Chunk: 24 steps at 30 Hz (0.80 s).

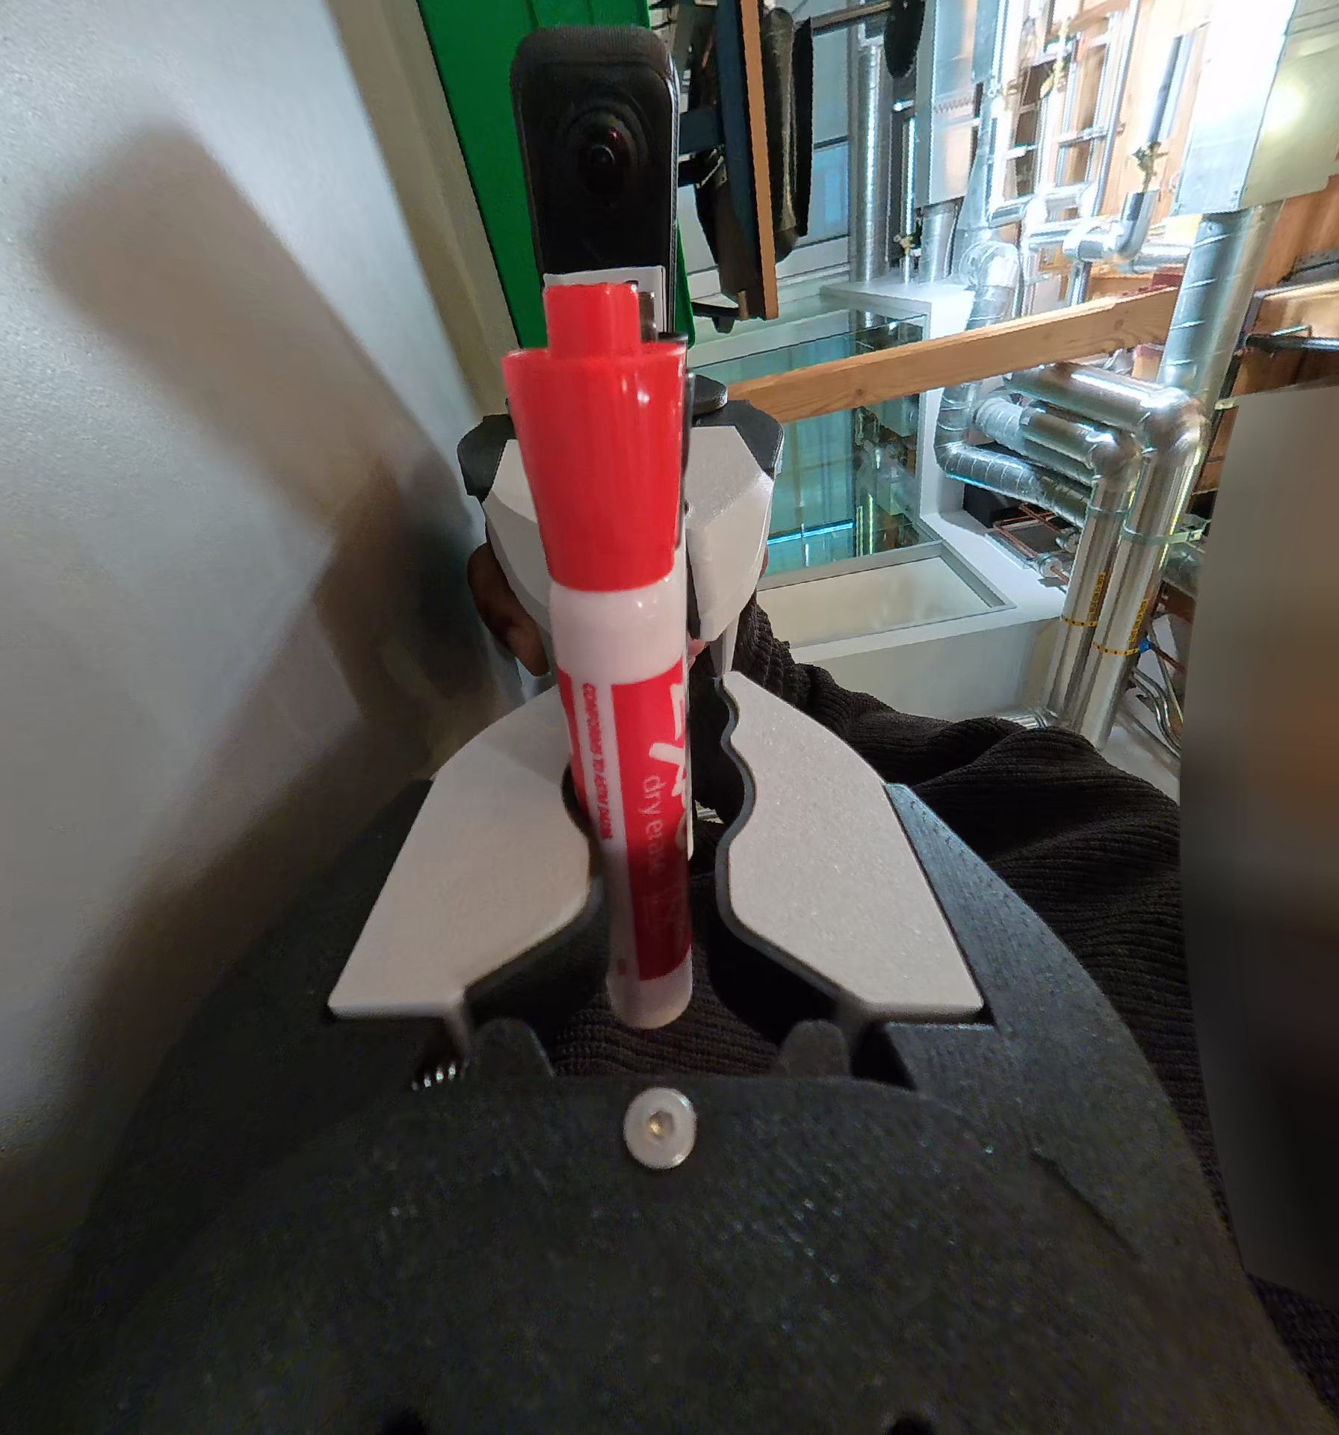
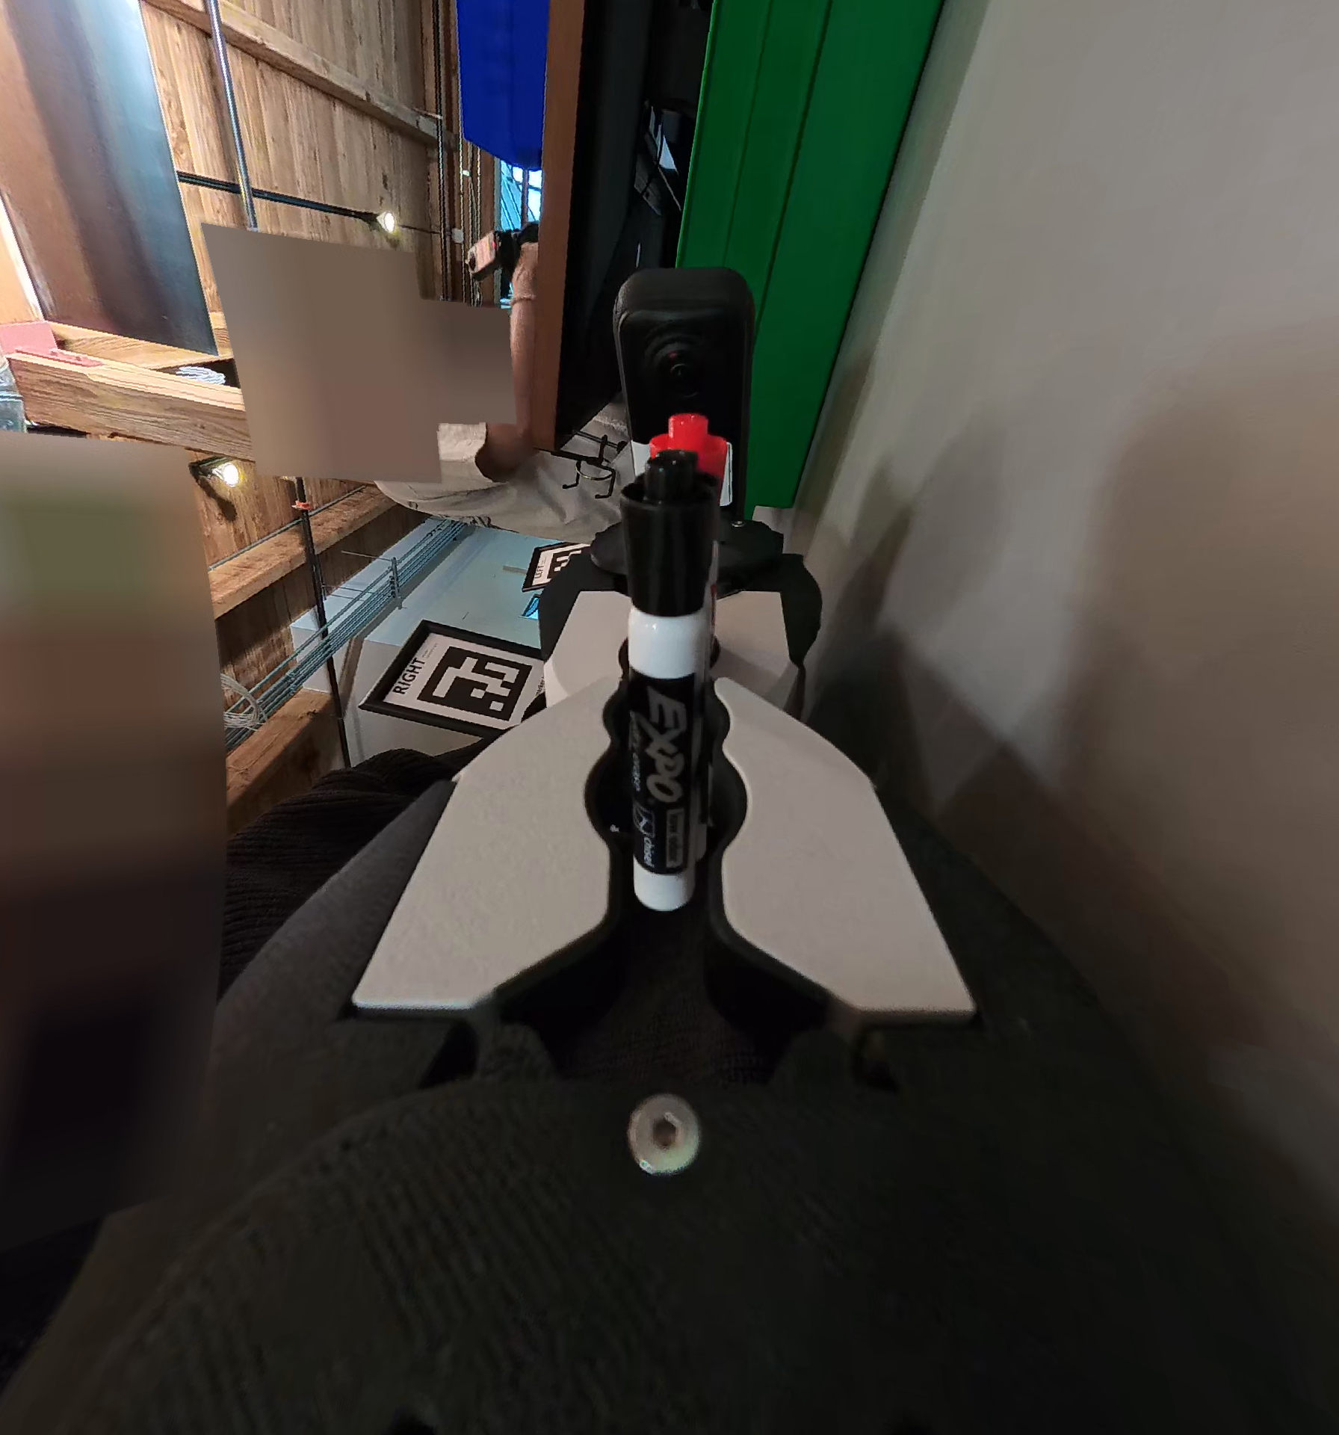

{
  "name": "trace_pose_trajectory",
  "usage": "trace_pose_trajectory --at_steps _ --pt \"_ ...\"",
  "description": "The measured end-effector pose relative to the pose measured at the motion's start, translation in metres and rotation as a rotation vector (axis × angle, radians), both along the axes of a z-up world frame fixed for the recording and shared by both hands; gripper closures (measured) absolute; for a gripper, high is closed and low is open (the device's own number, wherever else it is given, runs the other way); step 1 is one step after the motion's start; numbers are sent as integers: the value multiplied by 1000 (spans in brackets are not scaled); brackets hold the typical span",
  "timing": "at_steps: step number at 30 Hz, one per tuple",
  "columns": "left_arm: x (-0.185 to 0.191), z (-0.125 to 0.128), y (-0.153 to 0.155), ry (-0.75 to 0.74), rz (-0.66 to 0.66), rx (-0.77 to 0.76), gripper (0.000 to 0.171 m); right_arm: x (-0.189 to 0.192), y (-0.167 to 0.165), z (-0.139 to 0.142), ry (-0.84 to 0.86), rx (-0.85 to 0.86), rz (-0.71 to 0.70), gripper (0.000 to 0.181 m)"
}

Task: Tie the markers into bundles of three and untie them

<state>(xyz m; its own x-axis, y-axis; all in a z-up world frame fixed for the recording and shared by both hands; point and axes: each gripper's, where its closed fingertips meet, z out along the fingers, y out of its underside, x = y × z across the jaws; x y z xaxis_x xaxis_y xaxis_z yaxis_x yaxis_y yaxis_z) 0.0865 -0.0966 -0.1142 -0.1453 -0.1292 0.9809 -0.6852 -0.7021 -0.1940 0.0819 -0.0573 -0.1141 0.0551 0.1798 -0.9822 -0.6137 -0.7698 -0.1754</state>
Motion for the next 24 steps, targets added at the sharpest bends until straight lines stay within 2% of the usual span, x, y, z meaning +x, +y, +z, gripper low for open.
trace_pose_trajectory --at_steps 20,24 --pt "1 -3 0 21 2 8 152 0 2 -1 9 -5 -13 164" --pt "1 -4 -2 24 -7 15 152 5 5 1 17 0 -39 154"
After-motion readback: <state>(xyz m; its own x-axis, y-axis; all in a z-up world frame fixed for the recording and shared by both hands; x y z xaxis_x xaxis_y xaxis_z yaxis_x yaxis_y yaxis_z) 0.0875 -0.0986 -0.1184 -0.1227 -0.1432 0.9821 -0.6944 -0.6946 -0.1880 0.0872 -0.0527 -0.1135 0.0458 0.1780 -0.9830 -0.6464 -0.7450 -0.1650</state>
